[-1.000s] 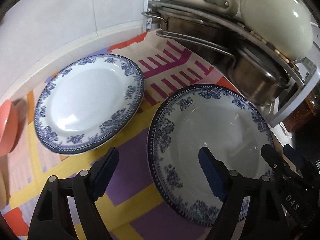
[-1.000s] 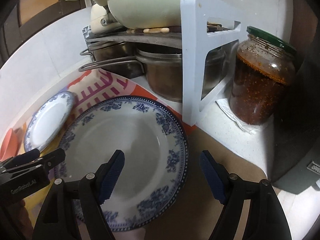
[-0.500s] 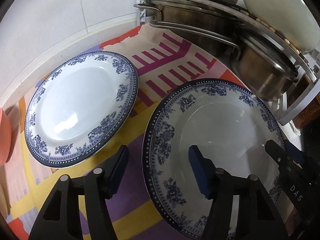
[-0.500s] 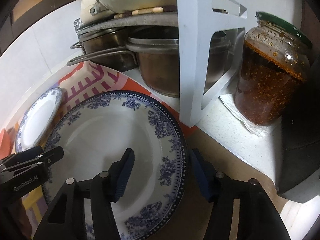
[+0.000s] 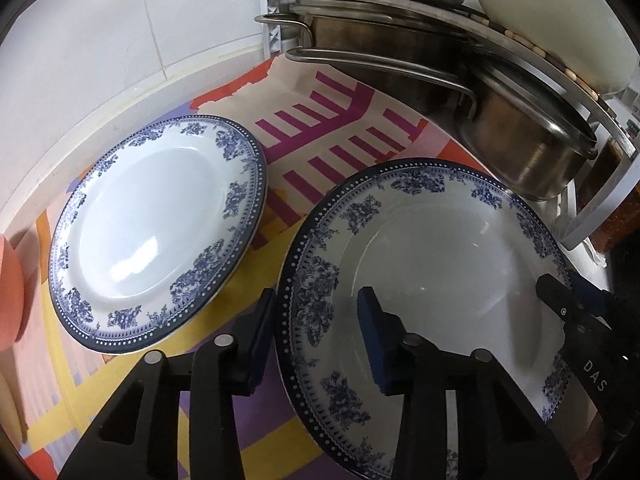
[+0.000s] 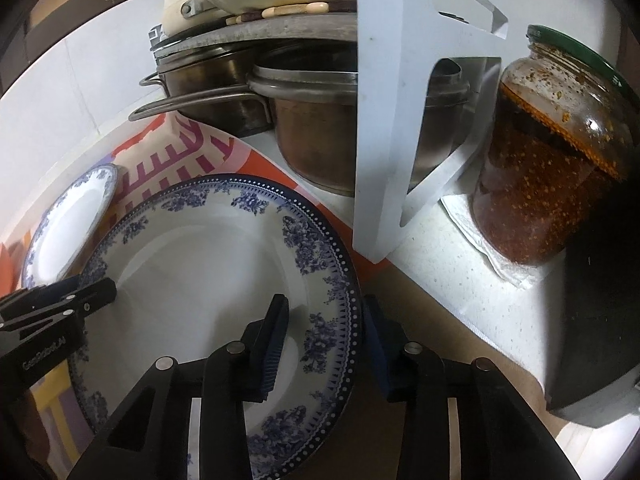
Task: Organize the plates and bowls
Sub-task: 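Close the left gripper on the blue-and-white plate rim while the right gripper clamps it, then lift the blue-and-white plate with both grippers and carry it over the green plate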
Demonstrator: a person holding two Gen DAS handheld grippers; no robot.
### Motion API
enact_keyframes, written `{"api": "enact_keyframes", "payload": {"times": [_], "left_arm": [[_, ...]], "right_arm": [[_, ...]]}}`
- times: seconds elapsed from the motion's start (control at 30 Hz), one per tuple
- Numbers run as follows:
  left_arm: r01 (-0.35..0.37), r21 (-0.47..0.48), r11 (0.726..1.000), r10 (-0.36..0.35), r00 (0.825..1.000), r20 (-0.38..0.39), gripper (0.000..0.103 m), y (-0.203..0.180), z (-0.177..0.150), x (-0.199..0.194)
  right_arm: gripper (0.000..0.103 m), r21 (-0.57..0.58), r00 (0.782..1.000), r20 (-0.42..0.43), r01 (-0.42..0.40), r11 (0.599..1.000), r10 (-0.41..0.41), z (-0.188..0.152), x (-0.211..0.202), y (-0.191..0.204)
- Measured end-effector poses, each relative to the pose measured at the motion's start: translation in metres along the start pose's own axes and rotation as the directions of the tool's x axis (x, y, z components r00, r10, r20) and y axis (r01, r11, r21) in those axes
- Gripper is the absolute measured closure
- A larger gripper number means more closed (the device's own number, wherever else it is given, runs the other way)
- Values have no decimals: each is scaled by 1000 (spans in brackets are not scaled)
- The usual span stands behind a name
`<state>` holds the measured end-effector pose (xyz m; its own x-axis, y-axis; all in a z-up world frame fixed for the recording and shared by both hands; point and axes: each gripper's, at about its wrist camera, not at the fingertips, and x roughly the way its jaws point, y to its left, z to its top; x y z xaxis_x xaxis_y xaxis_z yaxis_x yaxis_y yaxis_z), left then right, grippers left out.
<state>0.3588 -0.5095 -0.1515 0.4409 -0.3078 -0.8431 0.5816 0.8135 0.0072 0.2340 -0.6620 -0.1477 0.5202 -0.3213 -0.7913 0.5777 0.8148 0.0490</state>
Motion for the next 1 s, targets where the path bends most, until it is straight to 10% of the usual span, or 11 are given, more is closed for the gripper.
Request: {"api": "enact_keyframes", "payload": {"times": [1.0], "left_arm": [[-62, -73, 995, 72, 987, 144, 67, 47, -56, -123]], "right_arm": [[66, -71, 996, 75, -52, 996, 58, -28, -95, 40]]}}
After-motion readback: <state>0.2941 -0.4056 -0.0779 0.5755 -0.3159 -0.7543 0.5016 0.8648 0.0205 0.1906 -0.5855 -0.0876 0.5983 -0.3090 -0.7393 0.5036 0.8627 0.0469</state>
